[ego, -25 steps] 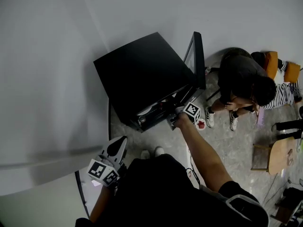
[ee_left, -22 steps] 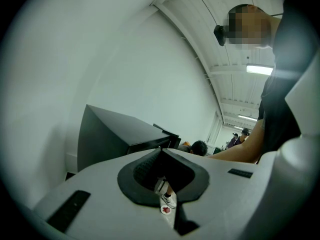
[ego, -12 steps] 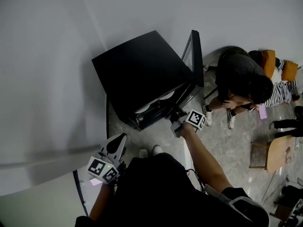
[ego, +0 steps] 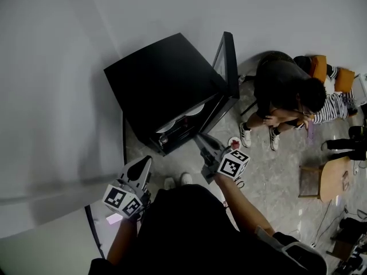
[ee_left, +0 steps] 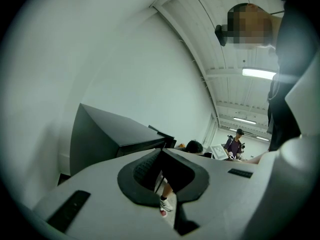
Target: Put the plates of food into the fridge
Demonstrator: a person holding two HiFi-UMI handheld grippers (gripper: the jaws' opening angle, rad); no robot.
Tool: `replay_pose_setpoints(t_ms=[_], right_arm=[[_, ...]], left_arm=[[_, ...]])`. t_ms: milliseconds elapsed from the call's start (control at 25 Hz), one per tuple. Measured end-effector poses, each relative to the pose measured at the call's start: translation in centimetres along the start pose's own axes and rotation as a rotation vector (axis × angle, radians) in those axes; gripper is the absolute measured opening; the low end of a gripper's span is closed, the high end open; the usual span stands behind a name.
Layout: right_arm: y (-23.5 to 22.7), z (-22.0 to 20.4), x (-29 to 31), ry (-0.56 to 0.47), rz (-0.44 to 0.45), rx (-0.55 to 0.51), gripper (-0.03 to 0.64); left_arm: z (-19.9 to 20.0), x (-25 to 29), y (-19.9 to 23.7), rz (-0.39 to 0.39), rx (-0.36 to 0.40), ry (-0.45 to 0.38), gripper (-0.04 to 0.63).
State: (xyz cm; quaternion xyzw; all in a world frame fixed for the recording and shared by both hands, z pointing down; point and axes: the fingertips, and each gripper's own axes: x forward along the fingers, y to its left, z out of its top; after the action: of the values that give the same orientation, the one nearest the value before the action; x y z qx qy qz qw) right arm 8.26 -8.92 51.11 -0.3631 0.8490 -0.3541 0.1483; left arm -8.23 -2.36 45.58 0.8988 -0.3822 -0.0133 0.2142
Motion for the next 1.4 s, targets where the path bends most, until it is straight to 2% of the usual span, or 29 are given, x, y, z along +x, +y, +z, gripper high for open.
replay_pose_setpoints(t_ms=[160, 400, 600, 800, 1000, 1200, 1400], right_arm=[[4.1, 0.8, -0.4, 0.003, 0.065, -0.115, 0.037], [8.0, 1.3, -1.4, -0.002, 0.105, -0.213, 0.037], [12.3, 2.4, -1.9, -0.021, 0.111, -0.477, 0.037], [15.4, 3.6, -2.2, -0.07, 0.112, -0.584, 0.037], [16.9, 3.0, -2.2, -0.057, 0.117, -0.617, 0.037], [17.2, 2.1, -2.3, -0.036, 0.116, -0.6, 0.037], [16.7, 1.7, -2.3, -0.035, 0.087, -0.562, 0.037]], left_arm=[[0.0, -0.1, -0.5, -0.005, 0.008, -0.001, 0.023], [0.1, -0.5, -0.6, 0.01, 0.0, -0.012, 0.023], [-0.1, -0.5, -1.4, -0.005, 0.006, 0.002, 0.023], [-0.2, -0.3, -2.6, -0.035, 0.018, 0.007, 0.023], [1.4, -1.2, -2.8, -0.012, 0.015, -0.056, 0.023], [1.6, -1.1, -3.3, -0.03, 0.049, -0.042, 0.023], [1.2, -1.3, -3.4, -0.033, 0.04, -0.042, 0.023]])
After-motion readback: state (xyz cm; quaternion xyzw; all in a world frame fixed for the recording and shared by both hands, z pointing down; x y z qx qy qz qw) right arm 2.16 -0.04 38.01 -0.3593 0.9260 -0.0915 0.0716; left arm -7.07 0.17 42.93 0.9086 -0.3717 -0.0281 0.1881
